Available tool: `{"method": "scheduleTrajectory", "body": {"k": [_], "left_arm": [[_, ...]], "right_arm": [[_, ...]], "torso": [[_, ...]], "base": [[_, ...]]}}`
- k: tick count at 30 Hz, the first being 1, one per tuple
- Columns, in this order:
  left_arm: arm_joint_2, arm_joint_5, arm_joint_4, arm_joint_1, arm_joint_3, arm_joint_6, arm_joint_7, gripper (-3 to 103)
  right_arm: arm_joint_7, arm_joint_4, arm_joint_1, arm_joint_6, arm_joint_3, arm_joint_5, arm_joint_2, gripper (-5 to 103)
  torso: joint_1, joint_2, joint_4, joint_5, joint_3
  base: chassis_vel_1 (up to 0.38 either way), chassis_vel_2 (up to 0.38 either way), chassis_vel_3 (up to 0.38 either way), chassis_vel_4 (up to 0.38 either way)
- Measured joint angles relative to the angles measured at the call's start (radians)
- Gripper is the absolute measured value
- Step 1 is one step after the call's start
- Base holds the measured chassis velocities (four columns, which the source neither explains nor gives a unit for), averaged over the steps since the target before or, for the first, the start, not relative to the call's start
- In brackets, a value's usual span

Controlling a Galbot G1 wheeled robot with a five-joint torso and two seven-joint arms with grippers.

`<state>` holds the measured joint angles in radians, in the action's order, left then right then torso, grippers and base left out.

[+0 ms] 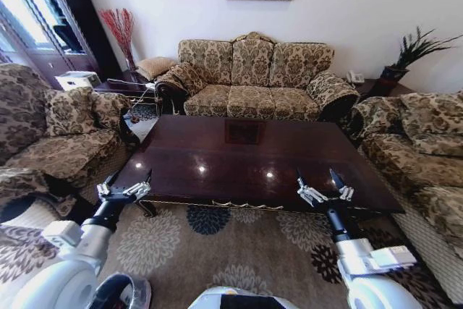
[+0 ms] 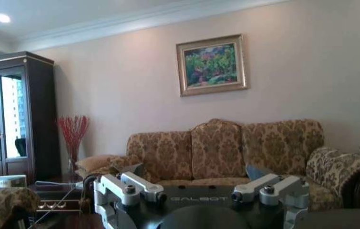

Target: Move to the front of the table and place the trash on the table into the trash bin.

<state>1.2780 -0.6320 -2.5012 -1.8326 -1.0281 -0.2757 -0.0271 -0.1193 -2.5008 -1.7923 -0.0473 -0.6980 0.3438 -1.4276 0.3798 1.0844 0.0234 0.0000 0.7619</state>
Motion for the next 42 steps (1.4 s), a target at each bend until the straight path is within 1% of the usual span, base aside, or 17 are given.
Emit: {"method": "scheduleTrajectory", "body": {"k": [1, 6, 42], "left_arm": [[0.011, 0.001, 0.000, 0.000, 0.001, 0.000, 0.002, 100], [0.020, 0.002, 0.001, -0.001, 0.001, -0.001, 0.004, 100], [0.019, 0.001, 0.001, -0.001, 0.001, -0.002, 0.006, 100]], "right_arm": [[0.000, 0.000, -0.001, 0.004, 0.000, -0.005, 0.000, 100], [0.004, 0.000, -0.002, 0.010, 0.000, -0.009, -0.001, 100], [0.008, 0.001, -0.002, 0.011, -0.001, -0.009, 0.000, 100]], "torso": [[0.000, 0.000, 0.0000, 0.0000, 0.000], [0.000, 0.000, 0.0000, 0.0000, 0.000], [0.000, 0.000, 0.0000, 0.0000, 0.000]], "base": [[0.000, 0.000, 0.000, 0.000], [0.000, 0.000, 0.000, 0.000], [0.000, 0.000, 0.000, 0.000]]}}
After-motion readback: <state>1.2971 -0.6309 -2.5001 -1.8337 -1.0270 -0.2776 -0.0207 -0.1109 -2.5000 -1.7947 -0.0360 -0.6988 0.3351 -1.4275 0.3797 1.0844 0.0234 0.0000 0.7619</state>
